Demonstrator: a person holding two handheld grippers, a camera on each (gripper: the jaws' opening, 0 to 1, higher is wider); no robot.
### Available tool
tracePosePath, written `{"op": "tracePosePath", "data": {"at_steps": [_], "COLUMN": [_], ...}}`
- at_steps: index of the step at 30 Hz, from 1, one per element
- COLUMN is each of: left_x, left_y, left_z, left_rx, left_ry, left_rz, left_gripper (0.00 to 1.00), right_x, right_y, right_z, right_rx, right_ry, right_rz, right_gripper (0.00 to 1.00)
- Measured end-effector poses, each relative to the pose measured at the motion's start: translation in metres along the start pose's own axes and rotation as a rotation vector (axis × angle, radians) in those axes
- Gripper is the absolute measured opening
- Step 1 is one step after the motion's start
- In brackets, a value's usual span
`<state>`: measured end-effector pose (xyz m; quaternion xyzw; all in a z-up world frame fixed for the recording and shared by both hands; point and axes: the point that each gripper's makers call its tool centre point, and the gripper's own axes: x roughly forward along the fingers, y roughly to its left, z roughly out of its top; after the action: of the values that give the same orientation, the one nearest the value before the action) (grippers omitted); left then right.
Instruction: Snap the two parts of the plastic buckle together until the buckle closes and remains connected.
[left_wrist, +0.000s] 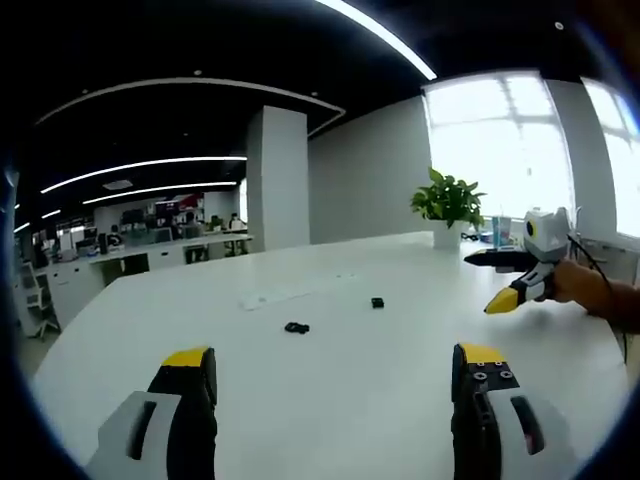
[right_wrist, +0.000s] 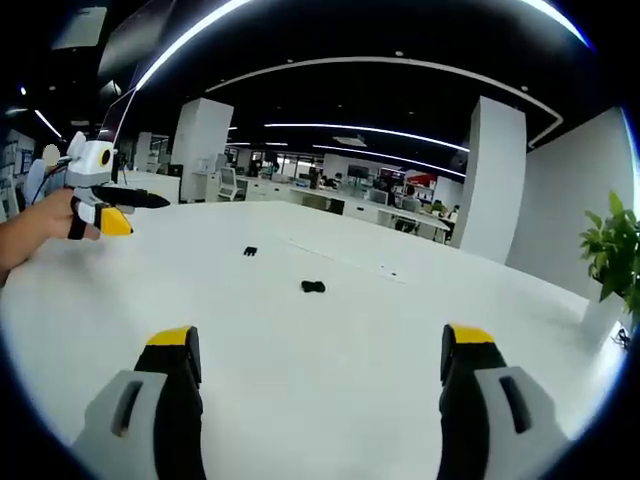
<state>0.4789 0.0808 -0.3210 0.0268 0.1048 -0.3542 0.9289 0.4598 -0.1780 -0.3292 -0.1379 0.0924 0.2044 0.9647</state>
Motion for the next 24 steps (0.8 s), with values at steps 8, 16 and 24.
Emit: {"op": "tracePosePath", "data": {"at_steps": [8,16,24], "left_x": [0.0018,0.0012,-0.0006], "left_y": [-0.0031,-0.006,-0.0036], "left_z": [-0.0003,0.0002,-0.0009], "left_rx": [0.003,0.004,-0.005], "left_ry": [0.002,0.001,0.004], "left_rz": [-0.013,-0.026,-0.015], "left_gripper": [1.0,1.0,1.0], "right_x": [0.0016,0.0006,-0.0005], "right_y": [-0.0011,-0.0014,-0.0014], "right_z": [-0.0004,0.0008,0.0017], "right_rx": [-0.002,-0.002,-0.001], "right_ry": [0.001,-0.003,-0.005], "right_rz": [-0.003,-0.005,-0.007], "right_gripper": [1.0,1.0,1.0]}}
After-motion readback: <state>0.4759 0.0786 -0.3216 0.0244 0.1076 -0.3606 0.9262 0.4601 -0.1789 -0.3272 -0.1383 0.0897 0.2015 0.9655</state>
